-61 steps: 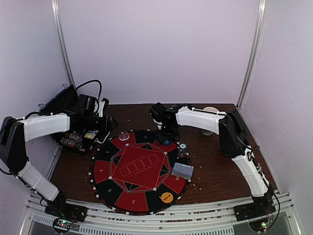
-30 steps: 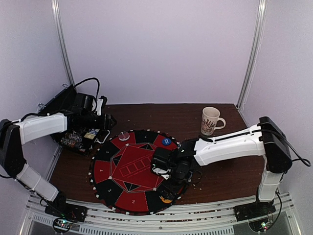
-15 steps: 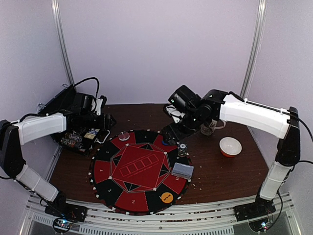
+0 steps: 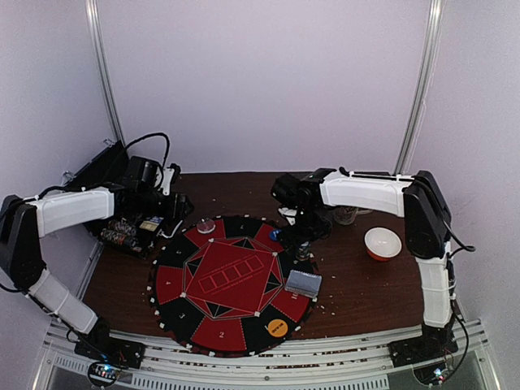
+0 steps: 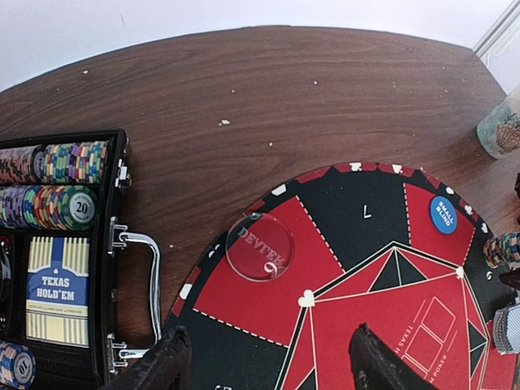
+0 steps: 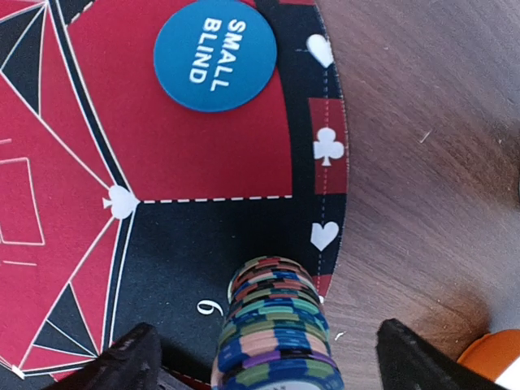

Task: Distribute texas hold em gaming equipment
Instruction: Pick up the pile of poker chips from the pile of poker chips, then place the poker chips pile in the small blind area, then move the pile of poker chips to the big blind area.

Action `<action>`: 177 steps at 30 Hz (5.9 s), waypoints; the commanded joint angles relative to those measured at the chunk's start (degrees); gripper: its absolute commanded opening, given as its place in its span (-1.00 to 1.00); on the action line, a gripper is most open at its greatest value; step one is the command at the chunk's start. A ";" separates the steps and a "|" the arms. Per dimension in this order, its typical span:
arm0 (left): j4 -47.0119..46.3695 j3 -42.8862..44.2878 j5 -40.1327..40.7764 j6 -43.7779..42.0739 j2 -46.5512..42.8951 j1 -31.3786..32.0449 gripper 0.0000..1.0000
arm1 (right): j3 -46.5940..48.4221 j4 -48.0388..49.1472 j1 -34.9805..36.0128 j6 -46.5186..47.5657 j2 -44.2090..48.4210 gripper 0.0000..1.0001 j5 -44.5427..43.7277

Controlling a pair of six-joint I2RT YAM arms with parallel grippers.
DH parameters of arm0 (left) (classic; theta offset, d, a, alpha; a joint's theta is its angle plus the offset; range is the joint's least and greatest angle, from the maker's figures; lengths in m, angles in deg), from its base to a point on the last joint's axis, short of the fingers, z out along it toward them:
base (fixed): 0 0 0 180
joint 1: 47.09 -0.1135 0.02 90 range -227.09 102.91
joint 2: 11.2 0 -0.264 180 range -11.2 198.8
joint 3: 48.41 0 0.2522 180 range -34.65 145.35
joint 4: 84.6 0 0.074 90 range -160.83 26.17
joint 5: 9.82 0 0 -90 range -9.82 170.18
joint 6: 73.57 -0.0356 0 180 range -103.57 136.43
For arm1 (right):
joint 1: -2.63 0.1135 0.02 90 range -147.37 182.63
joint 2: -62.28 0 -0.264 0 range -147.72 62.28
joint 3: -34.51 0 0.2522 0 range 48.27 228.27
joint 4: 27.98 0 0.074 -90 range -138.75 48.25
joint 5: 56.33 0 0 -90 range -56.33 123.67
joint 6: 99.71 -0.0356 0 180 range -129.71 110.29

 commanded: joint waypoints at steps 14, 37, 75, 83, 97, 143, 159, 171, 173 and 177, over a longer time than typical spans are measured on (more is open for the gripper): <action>-0.35 3.30 1.10 -2.20 2.44 0.25 0.40 | 1.12 -1.43 -1.11 1.20 -2.95 0.25 -0.50; -0.20 3.29 0.96 -2.49 2.24 0.24 0.41 | 11.07 -5.72 -1.09 1.93 -0.46 -1.00 -3.25; -0.03 3.26 1.00 -2.55 2.46 0.25 0.41 | 16.94 -0.93 -3.39 7.33 -17.14 -1.00 0.70; -0.03 3.85 0.91 -2.67 2.72 0.23 0.41 | 17.88 -0.91 -3.39 7.32 -17.77 -0.09 0.67; 0.32 4.22 0.84 -2.91 2.68 0.17 0.41 | 25.59 -5.91 -3.24 7.02 -13.54 0.70 0.11; 0.32 3.43 1.14 -3.61 2.33 0.17 0.42 | -1.66 -2.89 -0.59 1.06 -6.85 -0.31 6.50; 0.40 3.35 1.71 -4.07 1.17 0.03 0.46 | 5.25 -2.05 8.45 -2.17 -10.91 -0.50 12.11; 0.46 3.32 1.56 -4.07 0.16 -0.30 0.47 | 8.92 -3.79 16.84 -0.40 -14.69 -0.51 14.91; 0.41 3.07 1.61 -4.16 -0.26 -0.32 0.47 | 8.13 -4.72 18.44 0.58 -14.42 -0.52 14.99; 0.42 2.66 1.36 -4.34 -0.91 -0.41 0.48 | 4.40 -4.68 21.58 2.47 -12.59 -0.52 15.15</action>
